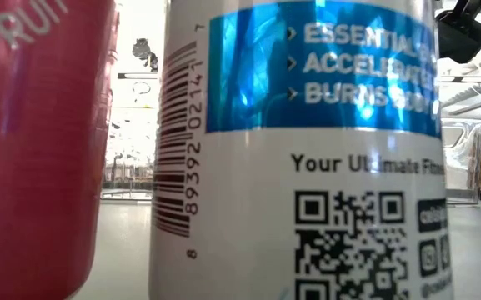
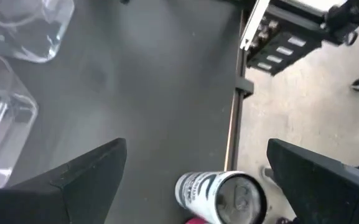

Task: Sort soda cans
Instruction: Put the white soda can into the left transparent bin

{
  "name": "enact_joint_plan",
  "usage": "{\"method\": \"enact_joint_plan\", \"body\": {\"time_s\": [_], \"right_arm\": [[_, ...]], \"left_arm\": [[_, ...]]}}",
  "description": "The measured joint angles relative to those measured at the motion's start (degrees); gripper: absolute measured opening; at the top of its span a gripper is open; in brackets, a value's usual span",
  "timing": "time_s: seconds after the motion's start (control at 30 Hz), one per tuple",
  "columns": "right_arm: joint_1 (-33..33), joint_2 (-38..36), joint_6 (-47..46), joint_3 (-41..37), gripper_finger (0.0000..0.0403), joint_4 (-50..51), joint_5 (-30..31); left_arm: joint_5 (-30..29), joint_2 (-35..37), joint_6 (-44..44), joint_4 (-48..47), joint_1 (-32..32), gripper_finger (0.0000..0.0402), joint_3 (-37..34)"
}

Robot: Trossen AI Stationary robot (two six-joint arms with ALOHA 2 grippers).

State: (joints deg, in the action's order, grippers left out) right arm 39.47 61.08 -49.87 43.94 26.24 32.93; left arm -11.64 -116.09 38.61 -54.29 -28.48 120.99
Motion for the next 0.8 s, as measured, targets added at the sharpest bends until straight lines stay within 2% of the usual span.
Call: {"method": "enact_joint_plan", "body": {"time_s": [0.2, 0.8], "right_arm": [[0.0, 0.0, 0.0, 0.0, 0.0394, 0.33, -0.14], [0.01, 0.01, 0.01, 0.0, 0.0394, 2.89, -0.24]], "left_arm": [[1.18, -2.66, 1.19, -2.03, -0.85, 0.0396, 0.02], [2.87, -6.67, 1.57, 1.96, -4.61, 0.0396, 0.02]]}}
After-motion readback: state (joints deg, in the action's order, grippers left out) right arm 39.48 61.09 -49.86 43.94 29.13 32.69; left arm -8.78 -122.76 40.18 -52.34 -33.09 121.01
